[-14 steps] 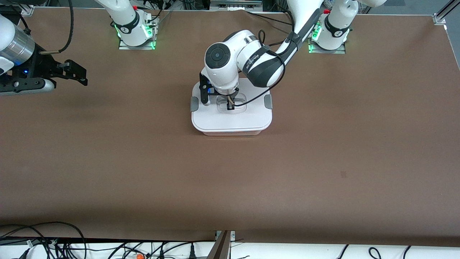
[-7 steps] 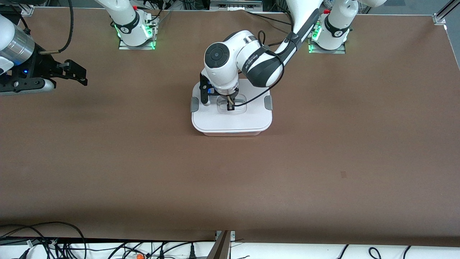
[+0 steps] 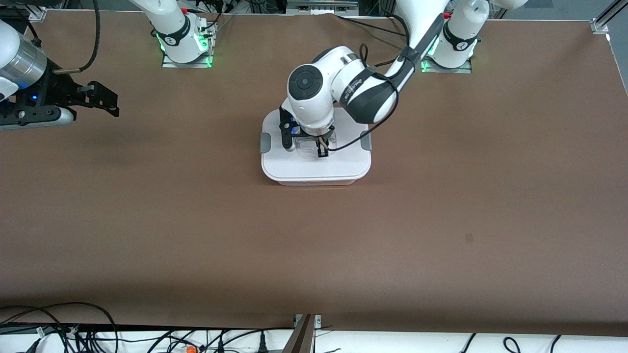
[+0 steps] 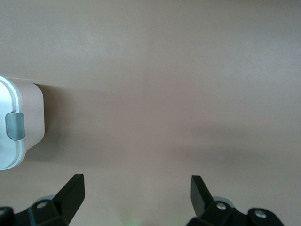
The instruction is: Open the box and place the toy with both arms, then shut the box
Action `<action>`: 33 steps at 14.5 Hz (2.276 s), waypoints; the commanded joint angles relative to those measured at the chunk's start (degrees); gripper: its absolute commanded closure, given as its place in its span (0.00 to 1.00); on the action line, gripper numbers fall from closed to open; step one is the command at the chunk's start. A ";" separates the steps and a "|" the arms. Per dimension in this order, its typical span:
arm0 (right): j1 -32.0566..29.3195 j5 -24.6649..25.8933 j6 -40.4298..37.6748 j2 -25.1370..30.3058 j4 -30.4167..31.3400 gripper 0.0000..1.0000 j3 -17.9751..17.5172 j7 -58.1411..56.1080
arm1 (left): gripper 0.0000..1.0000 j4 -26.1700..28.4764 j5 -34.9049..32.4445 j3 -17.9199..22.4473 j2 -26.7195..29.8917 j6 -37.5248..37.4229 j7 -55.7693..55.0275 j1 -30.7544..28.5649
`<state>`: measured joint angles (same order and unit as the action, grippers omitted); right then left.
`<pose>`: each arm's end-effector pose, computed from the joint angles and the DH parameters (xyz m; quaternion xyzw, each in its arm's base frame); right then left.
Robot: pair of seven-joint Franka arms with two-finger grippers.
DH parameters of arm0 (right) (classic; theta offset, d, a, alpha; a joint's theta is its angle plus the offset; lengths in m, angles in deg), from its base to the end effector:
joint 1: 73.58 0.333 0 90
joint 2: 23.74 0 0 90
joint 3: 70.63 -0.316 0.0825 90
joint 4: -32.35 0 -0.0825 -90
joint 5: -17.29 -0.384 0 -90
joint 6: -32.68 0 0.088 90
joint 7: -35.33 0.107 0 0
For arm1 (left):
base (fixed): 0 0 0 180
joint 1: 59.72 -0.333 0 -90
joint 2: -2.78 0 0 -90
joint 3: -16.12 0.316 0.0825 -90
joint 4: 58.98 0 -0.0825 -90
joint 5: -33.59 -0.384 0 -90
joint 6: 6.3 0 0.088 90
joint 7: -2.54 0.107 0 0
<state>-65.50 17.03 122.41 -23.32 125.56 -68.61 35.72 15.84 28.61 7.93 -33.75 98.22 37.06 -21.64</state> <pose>0.5468 0.0585 0.6018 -0.9984 -0.0494 0.0268 0.0009 0.5163 -0.4972 0.3612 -0.7592 0.6484 0.0563 0.0040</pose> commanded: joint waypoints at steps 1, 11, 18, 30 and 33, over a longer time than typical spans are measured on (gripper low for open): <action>-1.04 -0.36 -0.79 -0.59 -1.45 0.00 -1.05 0.93 | 0.00 -3.26 -0.99 -0.34 1.46 -3.52 -0.07 -3.79; -1.04 -0.36 -0.79 -0.51 -1.45 0.00 -1.05 1.11 | 0.00 -6.00 -1.78 1.50 6.97 -7.93 -0.25 -25.15; -1.04 -0.97 -0.88 -0.51 -1.45 0.00 -1.05 1.19 | 0.00 -5.56 -0.47 3.53 15.33 -7.49 -8.91 -38.94; -1.04 -1.15 -1.14 -0.50 -1.45 0.00 -1.05 1.20 | 0.00 5.00 3.67 3.62 27.21 -17.41 -30.57 -44.15; -1.04 -1.15 -1.14 -0.50 -1.45 0.00 -1.05 1.20 | 0.00 4.90 3.41 3.53 26.33 -17.51 -30.48 -44.32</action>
<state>-65.57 16.76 122.38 -23.42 125.33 -68.79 36.12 20.23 31.59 12.02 -7.81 80.88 7.26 -65.33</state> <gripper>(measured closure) 0.000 0.000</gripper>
